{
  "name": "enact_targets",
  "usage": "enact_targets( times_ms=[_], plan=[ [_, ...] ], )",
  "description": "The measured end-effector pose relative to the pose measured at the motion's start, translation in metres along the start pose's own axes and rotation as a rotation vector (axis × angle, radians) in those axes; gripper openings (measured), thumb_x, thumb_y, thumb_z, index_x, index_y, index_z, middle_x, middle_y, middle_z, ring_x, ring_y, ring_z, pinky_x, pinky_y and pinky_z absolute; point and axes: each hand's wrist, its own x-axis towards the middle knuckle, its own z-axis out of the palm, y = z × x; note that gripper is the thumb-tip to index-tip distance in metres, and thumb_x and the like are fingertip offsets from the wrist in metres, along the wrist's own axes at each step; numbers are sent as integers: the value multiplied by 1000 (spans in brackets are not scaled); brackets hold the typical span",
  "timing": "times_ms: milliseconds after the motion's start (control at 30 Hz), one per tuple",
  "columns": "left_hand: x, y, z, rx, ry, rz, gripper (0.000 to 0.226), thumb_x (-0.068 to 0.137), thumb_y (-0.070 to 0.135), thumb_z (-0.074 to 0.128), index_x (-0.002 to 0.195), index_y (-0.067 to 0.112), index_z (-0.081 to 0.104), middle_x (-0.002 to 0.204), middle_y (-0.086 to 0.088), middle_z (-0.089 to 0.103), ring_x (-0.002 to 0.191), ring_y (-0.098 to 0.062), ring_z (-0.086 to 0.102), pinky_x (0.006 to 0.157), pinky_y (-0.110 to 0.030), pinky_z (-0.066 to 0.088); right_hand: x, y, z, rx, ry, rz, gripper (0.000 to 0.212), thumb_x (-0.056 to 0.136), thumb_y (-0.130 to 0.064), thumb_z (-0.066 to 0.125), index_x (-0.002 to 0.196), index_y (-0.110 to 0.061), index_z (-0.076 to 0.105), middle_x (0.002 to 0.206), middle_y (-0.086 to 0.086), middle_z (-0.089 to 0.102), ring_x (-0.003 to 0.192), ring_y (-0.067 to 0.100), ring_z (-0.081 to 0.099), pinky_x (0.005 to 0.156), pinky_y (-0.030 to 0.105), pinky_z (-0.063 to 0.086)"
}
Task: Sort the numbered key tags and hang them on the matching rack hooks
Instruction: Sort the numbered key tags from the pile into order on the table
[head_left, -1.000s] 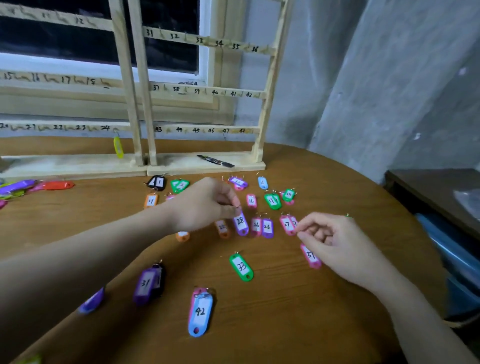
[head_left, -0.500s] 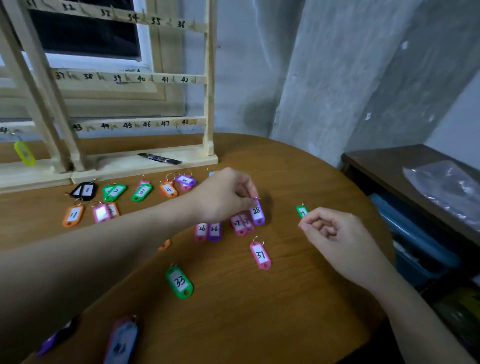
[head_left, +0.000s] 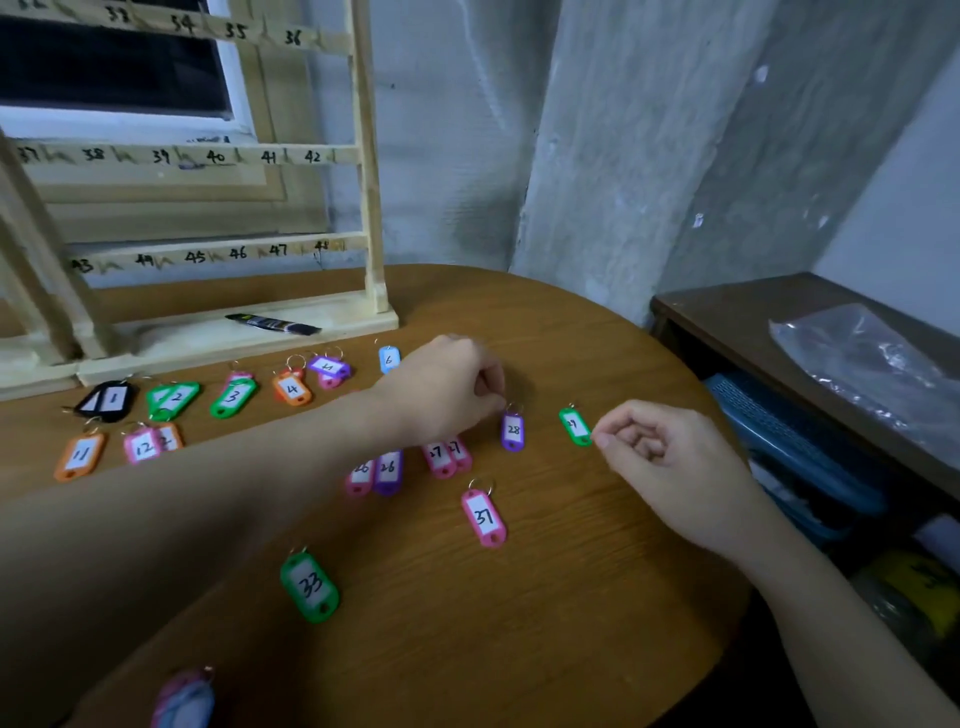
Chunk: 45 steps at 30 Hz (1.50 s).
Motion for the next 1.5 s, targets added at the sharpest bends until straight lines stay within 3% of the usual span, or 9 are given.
enact_targets(
  times_ms=[167, 333, 567, 733, 867, 1033, 1100, 1233, 1500],
  plan=[
    [-31, -31, -48, 27, 98, -83, 5, 90, 28, 73, 87, 29, 68, 82, 16, 62, 70, 2, 54, 61, -8, 34, 18, -34, 12, 39, -29, -111, 12, 95, -20, 66, 87, -27, 72, 73, -6, 66, 62, 22, 58, 55, 28, 47],
    [-95, -71, -97, 49, 167, -233, 3, 91, 22, 70, 89, 24, 70, 78, 19, 59, 68, 6, 52, 57, -5, 35, 50, -88, 44, 80, -79, -231, 13, 93, -17, 68, 83, -24, 71, 72, 3, 67, 63, 28, 61, 57, 30, 46],
    [-236, -134, -132, 56, 309, -510, 3, 90, 21, 71, 92, 22, 73, 83, 10, 66, 71, 0, 56, 60, -6, 36, 73, -171, 125, 11, -220, -391, 9, 92, -15, 69, 88, -22, 67, 64, -2, 59, 53, 5, 49, 57, 20, 37],
    [-339, -177, -148, 110, 398, -754, 8, 85, 23, 74, 84, 29, 69, 85, 11, 65, 82, -15, 61, 69, -27, 39, 70, -230, 186, -30, -312, -500, 10, 95, -22, 66, 102, -27, 60, 74, -6, 60, 62, 6, 52, 63, 28, 43],
    [-396, -215, -156, 199, 543, -936, 10, 85, 21, 74, 95, 19, 76, 101, -9, 65, 100, -34, 62, 86, -39, 47, 61, -279, 233, -14, -399, -581, 14, 96, -23, 64, 109, -25, 60, 86, -6, 62, 75, 10, 60, 75, 26, 49],
    [-428, -254, -160, 324, 610, -1147, 51, 86, 52, 70, 126, 20, 66, 124, -17, 59, 113, -42, 51, 100, -47, 40, 60, -329, 299, -110, -528, -661, 26, 99, -30, 60, 122, -21, 63, 105, -9, 60, 99, 11, 58, 85, 23, 43],
    [-428, -259, -160, 362, 563, -1139, 61, 85, 66, 62, 131, 26, 62, 129, -11, 57, 117, -37, 47, 100, -46, 36, 65, -343, 323, -171, -554, -684, 32, 100, -31, 58, 131, -22, 60, 121, -7, 58, 113, 12, 54, 91, 23, 38],
    [-423, -262, -157, 401, 542, -1053, 45, 87, 67, 58, 119, 38, 68, 126, -2, 58, 116, -31, 44, 99, -44, 32, 81, -362, 365, -301, -537, -727, 43, 102, -28, 54, 144, -19, 53, 142, -3, 50, 133, 17, 45, 111, 33, 37],
    [-422, -267, -156, 462, 625, -893, 16, 89, 49, 67, 90, 37, 78, 101, 5, 65, 99, -25, 51, 87, -40, 30, 99, -377, 397, -514, -379, -815, 28, 104, -30, 52, 122, -16, 68, 115, 0, 62, 114, 23, 56, 97, 42, 49]
  ],
)
